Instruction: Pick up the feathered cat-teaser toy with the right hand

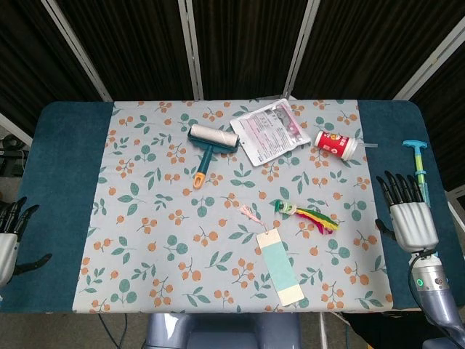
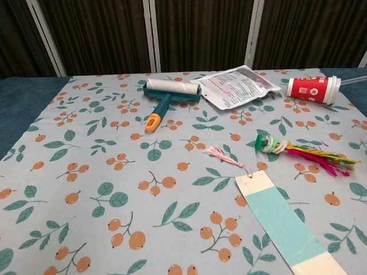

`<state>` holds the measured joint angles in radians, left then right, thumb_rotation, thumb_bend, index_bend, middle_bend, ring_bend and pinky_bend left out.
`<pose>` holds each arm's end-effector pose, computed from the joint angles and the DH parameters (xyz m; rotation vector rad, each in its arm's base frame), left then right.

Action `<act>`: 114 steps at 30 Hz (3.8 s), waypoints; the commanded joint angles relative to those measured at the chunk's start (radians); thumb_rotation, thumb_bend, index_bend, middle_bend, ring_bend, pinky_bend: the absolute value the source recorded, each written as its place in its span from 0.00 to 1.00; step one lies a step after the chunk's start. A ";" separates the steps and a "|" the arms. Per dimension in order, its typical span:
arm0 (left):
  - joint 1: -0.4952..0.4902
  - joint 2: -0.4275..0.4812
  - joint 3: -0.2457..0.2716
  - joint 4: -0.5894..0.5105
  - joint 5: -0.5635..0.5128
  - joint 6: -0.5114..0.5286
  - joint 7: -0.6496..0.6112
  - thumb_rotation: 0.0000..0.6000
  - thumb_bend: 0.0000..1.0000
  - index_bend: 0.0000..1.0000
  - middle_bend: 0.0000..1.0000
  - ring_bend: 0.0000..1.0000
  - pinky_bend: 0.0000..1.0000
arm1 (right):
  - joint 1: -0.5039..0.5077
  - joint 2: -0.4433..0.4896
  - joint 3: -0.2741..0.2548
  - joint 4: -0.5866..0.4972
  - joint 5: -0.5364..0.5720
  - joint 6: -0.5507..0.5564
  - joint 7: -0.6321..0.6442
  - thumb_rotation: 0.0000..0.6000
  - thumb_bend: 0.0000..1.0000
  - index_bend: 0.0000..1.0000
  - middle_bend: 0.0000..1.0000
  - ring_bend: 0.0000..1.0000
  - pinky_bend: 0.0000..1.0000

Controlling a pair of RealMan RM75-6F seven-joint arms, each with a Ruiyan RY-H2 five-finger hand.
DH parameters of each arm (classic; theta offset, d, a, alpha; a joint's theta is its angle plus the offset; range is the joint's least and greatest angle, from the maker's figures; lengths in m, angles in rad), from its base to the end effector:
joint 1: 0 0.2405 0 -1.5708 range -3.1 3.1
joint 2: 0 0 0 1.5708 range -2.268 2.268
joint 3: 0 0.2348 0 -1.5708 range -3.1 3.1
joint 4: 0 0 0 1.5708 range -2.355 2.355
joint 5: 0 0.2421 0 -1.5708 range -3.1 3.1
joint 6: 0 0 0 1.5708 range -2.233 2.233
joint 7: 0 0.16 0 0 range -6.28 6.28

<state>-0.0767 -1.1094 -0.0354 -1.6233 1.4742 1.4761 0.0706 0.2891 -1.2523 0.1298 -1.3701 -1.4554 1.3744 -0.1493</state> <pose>-0.3103 0.1919 0.1203 -1.3938 -0.8837 -0.8222 -0.2982 -0.2856 0.1070 1.4991 -0.6255 0.8258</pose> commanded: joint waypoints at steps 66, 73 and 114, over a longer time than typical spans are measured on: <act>-0.002 0.001 -0.001 0.000 -0.004 -0.005 0.001 0.92 0.15 0.12 0.00 0.00 0.00 | 0.114 -0.343 0.035 0.067 0.231 -0.187 -0.316 1.00 0.19 0.51 0.24 0.00 0.00; -0.002 0.001 -0.001 0.000 -0.004 -0.005 0.001 0.92 0.15 0.12 0.00 0.00 0.00 | 0.117 -0.343 0.034 0.069 0.246 -0.196 -0.329 1.00 0.21 0.53 0.26 0.00 0.00; -0.003 0.001 -0.001 0.000 -0.003 -0.005 -0.001 0.92 0.15 0.12 0.00 0.00 0.00 | 0.128 -0.335 0.028 0.058 0.321 -0.223 -0.388 1.00 0.35 0.61 0.33 0.00 0.00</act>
<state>-0.0792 -1.1079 -0.0361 -1.6236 1.4710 1.4716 0.0700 0.4170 -1.5872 0.1576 -1.3117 -1.1342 1.1516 -0.5375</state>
